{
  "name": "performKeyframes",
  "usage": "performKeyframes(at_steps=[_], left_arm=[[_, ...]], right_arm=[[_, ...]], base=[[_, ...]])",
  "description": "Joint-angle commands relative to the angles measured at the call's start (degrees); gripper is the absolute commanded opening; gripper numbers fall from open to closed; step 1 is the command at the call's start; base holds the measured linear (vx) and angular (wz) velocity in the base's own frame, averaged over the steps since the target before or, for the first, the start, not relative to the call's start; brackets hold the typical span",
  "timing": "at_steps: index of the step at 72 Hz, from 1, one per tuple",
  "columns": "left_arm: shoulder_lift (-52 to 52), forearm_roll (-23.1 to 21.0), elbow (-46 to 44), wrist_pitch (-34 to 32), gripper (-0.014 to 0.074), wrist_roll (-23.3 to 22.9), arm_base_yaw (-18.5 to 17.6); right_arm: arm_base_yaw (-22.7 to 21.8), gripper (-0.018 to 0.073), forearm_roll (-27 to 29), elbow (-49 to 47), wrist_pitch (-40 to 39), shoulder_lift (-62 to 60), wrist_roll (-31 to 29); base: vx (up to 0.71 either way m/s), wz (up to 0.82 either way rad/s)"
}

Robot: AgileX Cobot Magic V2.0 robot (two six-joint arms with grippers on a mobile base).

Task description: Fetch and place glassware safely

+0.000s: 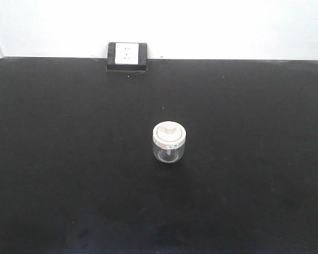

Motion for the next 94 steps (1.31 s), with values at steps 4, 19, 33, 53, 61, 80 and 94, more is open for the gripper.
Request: performKeyframes(at_steps=[4, 19, 33, 53, 61, 80, 94], left_arm=[[-0.67, -0.57, 1.48, -3.86, -0.0007, -0.35, -0.02], [-0.67, -0.57, 1.48, -3.86, -0.0007, -0.35, -0.02], [-0.67, -0.57, 1.48, -3.86, -0.0007, -0.35, -0.02], [-0.67, -0.57, 1.48, -3.86, -0.0007, -0.35, -0.02], [-0.67, -0.57, 1.48, -3.86, -0.0007, -0.35, -0.02], [-0.67, -0.57, 1.48, -3.86, -0.0007, -0.35, -0.02], [-0.67, -0.57, 1.48, -3.86, -0.0007, -0.35, -0.02]], right_arm=[[-0.23, -0.0003, -0.54, 1.23, -3.91, -0.7, -0.12], [-0.23, -0.0003, -0.98, 1.23, -1.67, -0.7, -0.12], [-0.23, -0.0003, -1.1, 1.23, -1.28, -0.7, -0.12], [-0.23, -0.0003, -1.16, 1.23, -1.28, -0.7, -0.12], [-0.23, -0.0003, -1.16, 1.23, -1.28, -0.7, -0.12], [-0.23, -0.0003, -1.16, 1.23, -1.28, -0.7, -0.12], [-0.23, -0.0003, -1.16, 1.23, -1.28, -0.7, -0.12]], base=[[0.0, 0.0], [0.0, 0.0], [0.0, 0.0], [0.0, 0.0], [0.0, 0.0], [0.0, 0.0], [0.0, 0.0]])
